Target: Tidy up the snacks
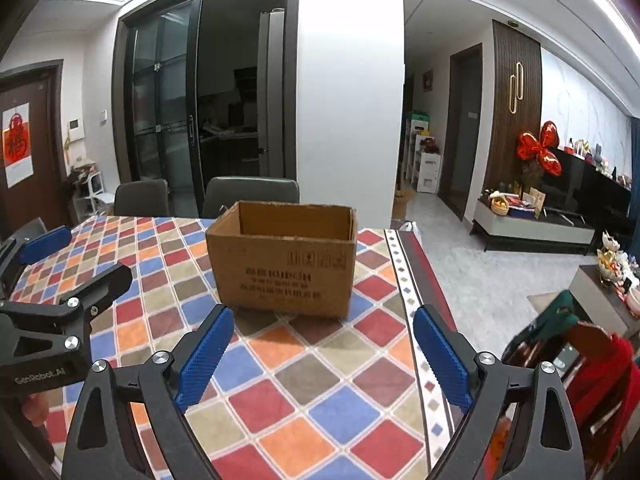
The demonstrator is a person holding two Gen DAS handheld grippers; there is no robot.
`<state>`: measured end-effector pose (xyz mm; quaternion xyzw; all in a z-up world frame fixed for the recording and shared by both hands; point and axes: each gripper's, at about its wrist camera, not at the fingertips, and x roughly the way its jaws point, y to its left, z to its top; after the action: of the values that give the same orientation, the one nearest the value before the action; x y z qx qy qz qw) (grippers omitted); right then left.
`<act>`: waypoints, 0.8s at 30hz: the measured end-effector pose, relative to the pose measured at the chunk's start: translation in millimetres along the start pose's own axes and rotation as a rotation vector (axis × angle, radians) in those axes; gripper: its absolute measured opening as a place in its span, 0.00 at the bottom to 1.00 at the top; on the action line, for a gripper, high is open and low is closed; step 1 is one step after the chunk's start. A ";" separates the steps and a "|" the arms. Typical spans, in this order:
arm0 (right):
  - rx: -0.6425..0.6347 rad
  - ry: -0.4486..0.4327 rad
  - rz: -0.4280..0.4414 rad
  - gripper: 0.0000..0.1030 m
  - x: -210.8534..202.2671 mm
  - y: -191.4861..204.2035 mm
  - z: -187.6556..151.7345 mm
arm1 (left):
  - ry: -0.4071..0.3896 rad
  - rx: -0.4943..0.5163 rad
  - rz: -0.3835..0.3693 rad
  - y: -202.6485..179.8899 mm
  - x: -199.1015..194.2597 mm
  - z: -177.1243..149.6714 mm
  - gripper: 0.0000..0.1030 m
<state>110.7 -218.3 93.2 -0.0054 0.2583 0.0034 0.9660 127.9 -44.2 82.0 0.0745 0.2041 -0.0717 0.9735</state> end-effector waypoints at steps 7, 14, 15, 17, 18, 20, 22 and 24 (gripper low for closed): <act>0.041 0.016 0.001 0.89 -12.0 -4.1 -19.6 | -0.008 0.008 -0.007 -3.5 -15.7 -16.9 1.00; 0.020 0.000 -0.003 0.89 -23.9 -3.9 -28.9 | -0.020 0.017 -0.007 -5.6 -26.2 -24.8 1.00; 0.019 -0.001 -0.001 0.89 -25.3 -3.4 -30.0 | -0.019 0.015 -0.007 -6.0 -26.5 -25.3 1.00; 0.015 -0.003 -0.002 0.89 -27.0 -3.1 -31.1 | -0.027 0.017 -0.006 -7.0 -28.4 -26.2 1.00; 0.016 -0.003 -0.001 0.89 -27.7 -3.3 -31.5 | -0.031 0.019 -0.003 -6.7 -28.5 -26.2 1.00; 0.016 0.000 0.003 0.89 -27.8 -2.7 -31.8 | -0.040 0.020 0.000 -7.5 -30.3 -26.5 1.00; 0.019 0.004 0.011 0.89 -27.7 -0.9 -32.4 | -0.037 0.021 -0.004 -7.8 -29.7 -27.3 1.00; 0.019 0.005 0.014 0.89 -28.0 -0.4 -32.7 | -0.033 0.019 -0.006 -8.1 -29.6 -28.5 1.00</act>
<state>70.0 -219.2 78.9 0.0055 0.2609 0.0076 0.9653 88.7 -43.9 67.3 0.0818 0.1878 -0.0779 0.9757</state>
